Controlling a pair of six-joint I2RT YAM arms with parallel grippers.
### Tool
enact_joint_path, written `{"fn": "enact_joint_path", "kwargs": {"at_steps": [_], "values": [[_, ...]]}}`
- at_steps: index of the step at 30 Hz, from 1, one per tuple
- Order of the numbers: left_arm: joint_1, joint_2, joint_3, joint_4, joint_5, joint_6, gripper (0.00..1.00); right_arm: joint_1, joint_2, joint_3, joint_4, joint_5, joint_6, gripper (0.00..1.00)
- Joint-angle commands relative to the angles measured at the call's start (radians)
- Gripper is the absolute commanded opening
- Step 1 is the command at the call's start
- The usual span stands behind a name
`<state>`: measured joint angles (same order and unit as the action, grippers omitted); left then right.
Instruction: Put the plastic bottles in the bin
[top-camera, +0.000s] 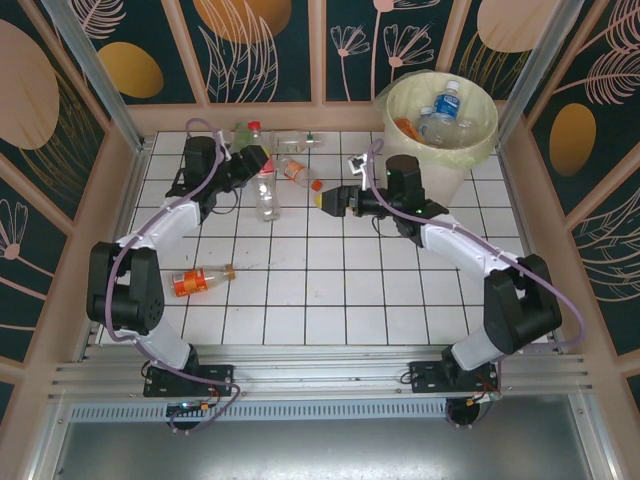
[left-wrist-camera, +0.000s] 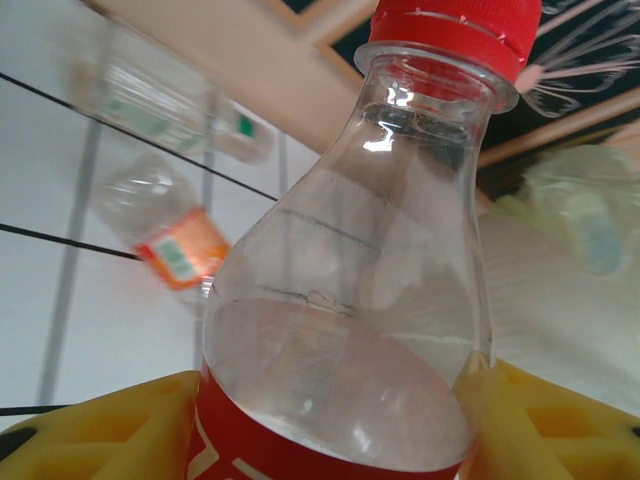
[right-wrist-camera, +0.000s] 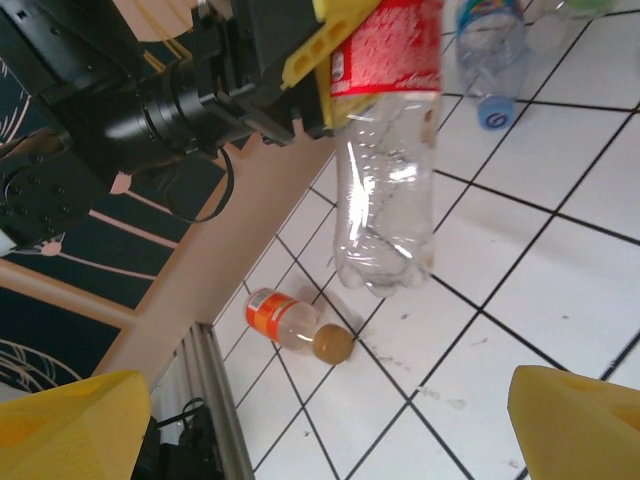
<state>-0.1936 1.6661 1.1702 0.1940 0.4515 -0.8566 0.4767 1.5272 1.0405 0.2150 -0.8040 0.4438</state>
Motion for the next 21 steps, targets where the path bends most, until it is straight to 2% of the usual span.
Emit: {"fn": "enact_joint_path", "kwargs": {"at_steps": [1,8,12,21], "values": [[-0.048,0.028,0.033,0.114,0.042,-0.153,0.55,0.031,0.036,0.059,0.079,-0.017,0.014,0.93],[-0.127,0.093,0.091,0.138,0.072,-0.219,0.52,0.053,0.119,0.126,0.058,0.034,-0.003,0.93],[-0.145,0.109,0.089,0.186,0.087,-0.261,0.52,0.058,0.148,0.162,0.002,0.063,-0.040,0.94],[-0.180,0.115,0.123,0.172,0.074,-0.268,0.51,0.060,0.181,0.180,-0.093,0.196,-0.109,0.96]]}}
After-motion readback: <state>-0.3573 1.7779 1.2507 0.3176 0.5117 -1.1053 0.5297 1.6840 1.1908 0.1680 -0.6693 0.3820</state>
